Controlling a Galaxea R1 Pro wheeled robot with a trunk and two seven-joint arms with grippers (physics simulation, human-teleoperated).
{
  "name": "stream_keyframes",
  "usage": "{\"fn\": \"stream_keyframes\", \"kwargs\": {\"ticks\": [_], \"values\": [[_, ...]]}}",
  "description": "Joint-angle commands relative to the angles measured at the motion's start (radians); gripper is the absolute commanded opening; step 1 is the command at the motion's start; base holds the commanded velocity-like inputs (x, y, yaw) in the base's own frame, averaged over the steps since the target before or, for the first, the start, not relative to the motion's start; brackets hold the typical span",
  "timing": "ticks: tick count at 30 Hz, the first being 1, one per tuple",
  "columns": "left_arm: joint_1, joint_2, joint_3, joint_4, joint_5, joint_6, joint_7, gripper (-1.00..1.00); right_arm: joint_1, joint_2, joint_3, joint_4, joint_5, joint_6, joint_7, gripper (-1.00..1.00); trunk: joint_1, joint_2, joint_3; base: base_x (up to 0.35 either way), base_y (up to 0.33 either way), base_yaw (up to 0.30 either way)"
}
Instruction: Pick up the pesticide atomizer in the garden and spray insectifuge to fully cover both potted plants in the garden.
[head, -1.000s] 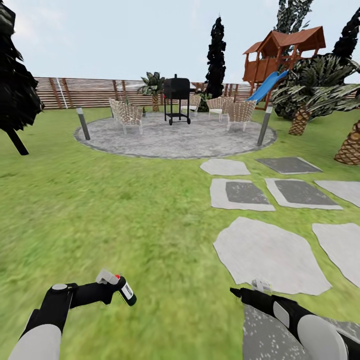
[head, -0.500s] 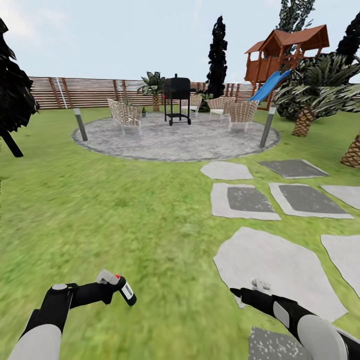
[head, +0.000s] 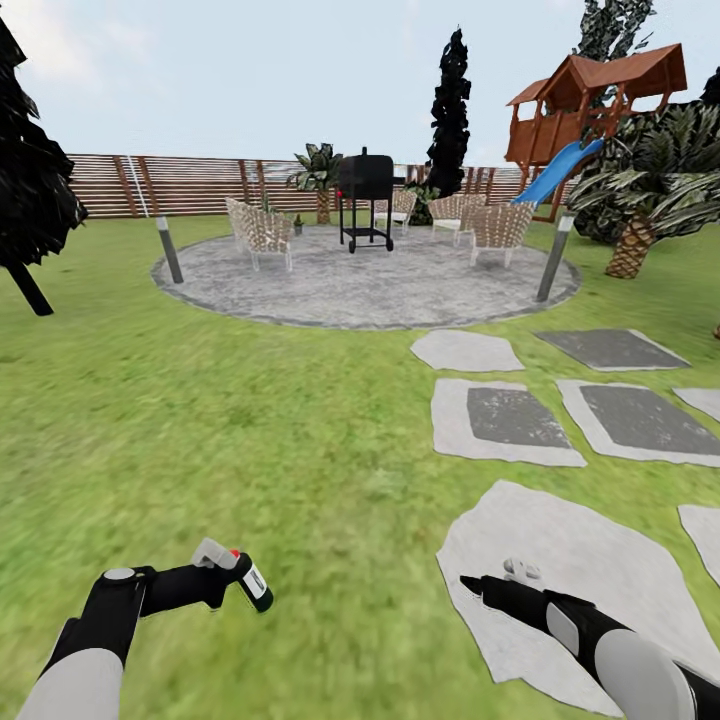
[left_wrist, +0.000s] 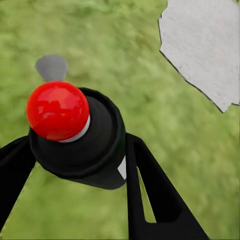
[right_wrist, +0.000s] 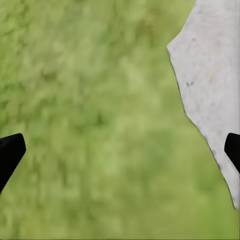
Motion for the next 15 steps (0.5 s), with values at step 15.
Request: {"fn": "stream_keyframes", "kwargs": {"ticks": [15], "values": [[-0.001,0.000,0.004,-0.001,-0.004,0.010,-0.006,-1.00,0.000,0.000,-0.009,-0.002,0.007,0.008,0.004,1.00,0.000,0.000,-0.001,0.333,-0.071,0.000]]}}
